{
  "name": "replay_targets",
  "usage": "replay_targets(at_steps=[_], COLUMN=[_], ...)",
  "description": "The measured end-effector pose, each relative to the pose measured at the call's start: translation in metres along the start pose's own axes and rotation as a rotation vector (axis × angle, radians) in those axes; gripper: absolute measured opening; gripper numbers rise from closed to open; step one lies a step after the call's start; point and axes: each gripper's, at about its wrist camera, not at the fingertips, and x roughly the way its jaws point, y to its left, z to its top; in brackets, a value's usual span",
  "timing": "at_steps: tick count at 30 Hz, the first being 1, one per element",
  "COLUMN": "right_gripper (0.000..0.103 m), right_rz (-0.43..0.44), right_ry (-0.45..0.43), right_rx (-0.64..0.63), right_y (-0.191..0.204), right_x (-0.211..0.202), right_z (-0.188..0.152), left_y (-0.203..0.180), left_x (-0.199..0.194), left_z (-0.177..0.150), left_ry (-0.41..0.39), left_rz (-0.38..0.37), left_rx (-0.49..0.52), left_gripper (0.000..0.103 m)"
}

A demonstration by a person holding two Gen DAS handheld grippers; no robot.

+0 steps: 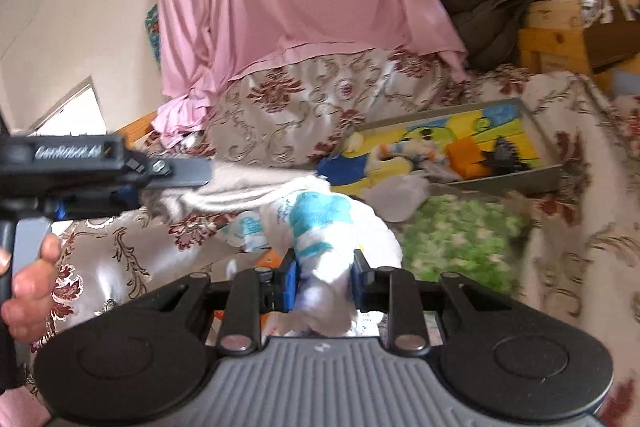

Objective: Organize soft objects
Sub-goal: 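Grasp the beige drawstring pouch with the left tool while the right tool grasps the whale-print cloth, then lift the beige pouch and whale-print cloth up from the pile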

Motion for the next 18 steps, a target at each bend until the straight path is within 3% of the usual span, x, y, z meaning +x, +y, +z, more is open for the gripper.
replay_targets(at_steps=[8, 18], right_gripper=[0.030, 0.033], right_rz=[-0.047, -0.110], right_ry=[0.037, 0.129], right_rx=[0.080, 0.055], right_y=[-0.018, -0.016], right_x=[-0.008, 0.011], right_z=[-0.001, -0.013], left_y=[-0.003, 0.005], left_x=[-0.014, 0.007], left_z=[-0.029, -0.047], left_ry=[0.088, 0.176], left_rz=[0.003, 0.150], left_rx=[-0.119, -0.050], left_gripper=[0.042, 0.043])
